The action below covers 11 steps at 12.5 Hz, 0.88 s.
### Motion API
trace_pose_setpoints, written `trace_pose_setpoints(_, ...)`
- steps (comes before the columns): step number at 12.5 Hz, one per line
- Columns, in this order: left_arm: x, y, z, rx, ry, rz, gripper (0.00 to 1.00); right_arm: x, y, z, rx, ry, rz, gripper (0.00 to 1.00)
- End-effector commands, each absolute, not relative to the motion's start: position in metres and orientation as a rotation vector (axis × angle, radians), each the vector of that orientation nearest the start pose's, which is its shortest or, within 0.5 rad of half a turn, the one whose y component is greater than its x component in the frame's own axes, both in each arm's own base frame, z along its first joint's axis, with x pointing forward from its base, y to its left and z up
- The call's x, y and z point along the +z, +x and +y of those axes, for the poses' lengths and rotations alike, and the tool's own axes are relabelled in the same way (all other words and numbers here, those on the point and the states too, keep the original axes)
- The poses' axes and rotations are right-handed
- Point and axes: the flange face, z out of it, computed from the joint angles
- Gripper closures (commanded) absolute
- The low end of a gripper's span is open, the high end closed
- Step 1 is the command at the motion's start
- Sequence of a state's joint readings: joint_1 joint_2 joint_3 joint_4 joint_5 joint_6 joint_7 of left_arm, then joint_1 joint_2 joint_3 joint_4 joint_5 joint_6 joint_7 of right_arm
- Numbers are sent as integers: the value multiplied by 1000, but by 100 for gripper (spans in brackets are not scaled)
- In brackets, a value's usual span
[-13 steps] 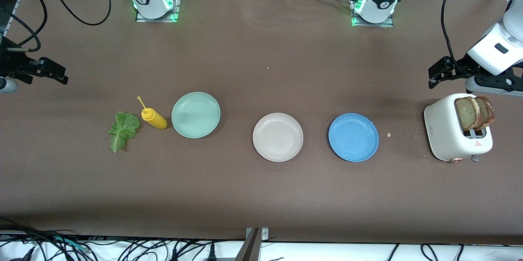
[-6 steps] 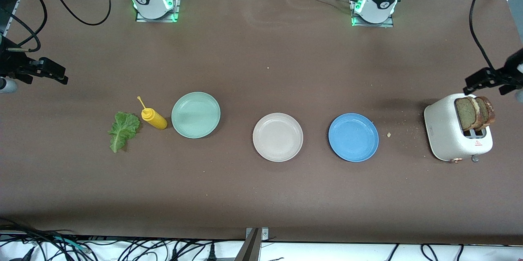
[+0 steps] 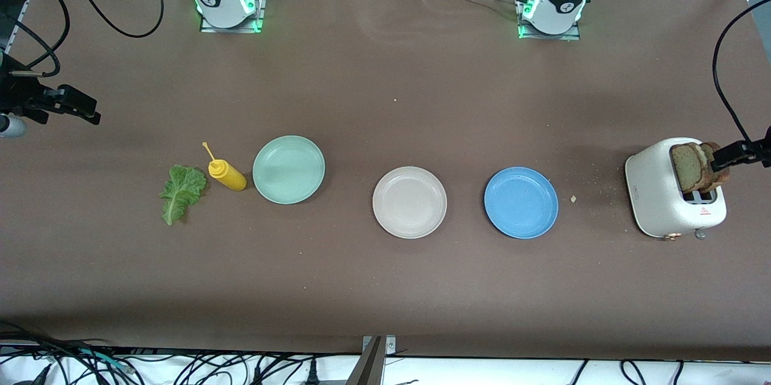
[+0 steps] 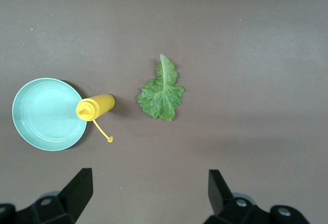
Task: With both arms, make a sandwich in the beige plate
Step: 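Move the left gripper down onto a bread slice in the toaster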
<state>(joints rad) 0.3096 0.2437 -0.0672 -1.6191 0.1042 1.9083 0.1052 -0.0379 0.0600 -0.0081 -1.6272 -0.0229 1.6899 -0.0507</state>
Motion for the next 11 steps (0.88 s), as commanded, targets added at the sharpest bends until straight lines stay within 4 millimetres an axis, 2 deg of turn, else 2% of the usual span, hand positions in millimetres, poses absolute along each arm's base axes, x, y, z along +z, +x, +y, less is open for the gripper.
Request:
trace_pose_setpoints(1, 458, 628, 179, -71, -3068, -177, 0, 575, 580, -31, 0, -3174, -20, 0)
trace_pose_setpoints(4, 430, 620, 169, -3, -3099, -171, 0, 576, 580, -28, -3, -3169, -22, 0)
trace_pose_setpoints(7, 419, 601, 164, 44, -3103, -170, 0, 575, 579, -29, 5, -3169, -17, 0)
trace_pose_setpoints(11, 386, 581, 164, -17, -3092, -161, 2, 574, 580, -29, 2, -3171, -15, 0)
